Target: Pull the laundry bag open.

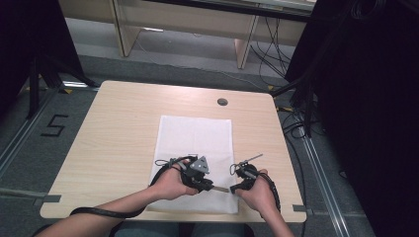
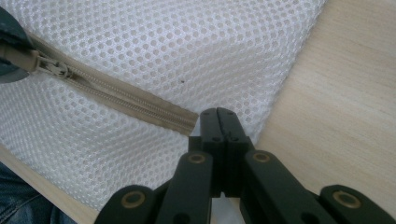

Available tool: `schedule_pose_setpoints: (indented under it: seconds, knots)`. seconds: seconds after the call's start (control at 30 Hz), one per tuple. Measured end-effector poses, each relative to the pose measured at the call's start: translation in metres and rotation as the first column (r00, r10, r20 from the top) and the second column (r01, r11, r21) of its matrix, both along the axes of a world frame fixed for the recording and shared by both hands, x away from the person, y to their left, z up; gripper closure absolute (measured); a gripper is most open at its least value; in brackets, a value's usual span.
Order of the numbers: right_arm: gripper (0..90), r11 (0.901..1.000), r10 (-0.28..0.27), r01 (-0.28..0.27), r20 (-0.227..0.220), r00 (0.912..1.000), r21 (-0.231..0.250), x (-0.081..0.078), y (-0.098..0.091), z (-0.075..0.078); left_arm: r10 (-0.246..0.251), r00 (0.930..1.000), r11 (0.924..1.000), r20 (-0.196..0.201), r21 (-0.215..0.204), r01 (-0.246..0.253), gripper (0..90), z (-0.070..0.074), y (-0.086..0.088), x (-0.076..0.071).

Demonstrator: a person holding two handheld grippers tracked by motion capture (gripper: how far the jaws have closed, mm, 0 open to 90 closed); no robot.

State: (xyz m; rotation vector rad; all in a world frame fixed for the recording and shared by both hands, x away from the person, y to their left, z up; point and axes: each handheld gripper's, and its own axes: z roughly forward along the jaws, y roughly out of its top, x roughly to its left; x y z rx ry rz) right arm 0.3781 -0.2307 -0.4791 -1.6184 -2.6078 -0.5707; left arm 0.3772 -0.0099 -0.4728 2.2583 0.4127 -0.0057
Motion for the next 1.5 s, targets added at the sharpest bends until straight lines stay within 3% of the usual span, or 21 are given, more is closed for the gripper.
schedule_pose_setpoints:
  seconds: [0.23, 0.73, 0.8, 1.5]
  knots:
    - [90.0, 1.0000, 0.000, 0.000, -0.001, 1.0000, 0.001, 0.000, 0.000, 0.000, -0.008, 0.9999, 1.0000, 0.015, 0.000, 0.008, 81.8, 0.003, 0.003, 0.001]
    - [90.0, 1.0000, -0.001, 0.001, 0.000, 1.0000, 0.000, 0.000, 0.000, 0.000, 0.005, 1.0000, 1.0000, 0.000, -0.003, -0.005, 81.8, 0.005, 0.009, 0.000]
    - [90.0, 1.0000, -0.002, 0.002, 0.001, 1.0000, 0.000, 0.000, 0.000, 0.000, -0.010, 0.9999, 0.9999, 0.013, -0.001, 0.010, 81.8, 0.005, 0.010, 0.001]
    - [90.0, 1.0000, -0.003, 0.003, 0.001, 1.0000, 0.001, 0.000, 0.000, 0.000, 0.004, 1.0000, 1.0000, -0.006, -0.005, -0.004, 81.8, 0.008, 0.017, 0.000]
